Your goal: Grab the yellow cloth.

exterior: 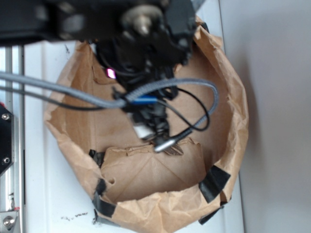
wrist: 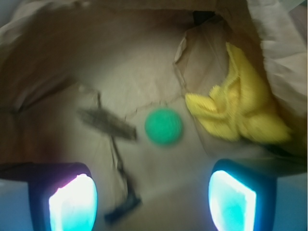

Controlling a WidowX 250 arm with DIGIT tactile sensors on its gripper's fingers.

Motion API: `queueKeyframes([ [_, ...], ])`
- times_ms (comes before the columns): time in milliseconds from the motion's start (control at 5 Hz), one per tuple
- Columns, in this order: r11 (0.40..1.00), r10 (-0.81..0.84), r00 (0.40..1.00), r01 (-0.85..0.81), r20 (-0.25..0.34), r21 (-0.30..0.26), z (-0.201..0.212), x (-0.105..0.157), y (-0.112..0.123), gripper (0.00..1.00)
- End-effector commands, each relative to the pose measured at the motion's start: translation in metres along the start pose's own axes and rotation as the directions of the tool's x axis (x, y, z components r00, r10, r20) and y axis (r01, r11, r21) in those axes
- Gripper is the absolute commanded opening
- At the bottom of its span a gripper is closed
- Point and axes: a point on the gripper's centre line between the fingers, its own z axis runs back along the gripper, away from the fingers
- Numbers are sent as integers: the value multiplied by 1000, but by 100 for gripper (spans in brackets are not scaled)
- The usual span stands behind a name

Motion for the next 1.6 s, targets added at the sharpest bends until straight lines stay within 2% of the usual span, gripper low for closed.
queueKeyframes([
  [0, 978, 208, 977, -208, 54, -9, -29, 18, 34, 100],
  [200, 960, 271, 960, -276, 76, 57, -38, 22, 52, 100],
  [400, 981, 191, 981, -190, -25, 50, -39, 22, 56, 100],
  [800, 981, 191, 981, -190, -25, 50, -39, 22, 56, 100],
  [1000, 948, 317, 948, -317, 13, 28, -51, 25, 68, 100],
  [1400, 910, 388, 910, -403, 150, 92, -71, 29, 72, 100],
])
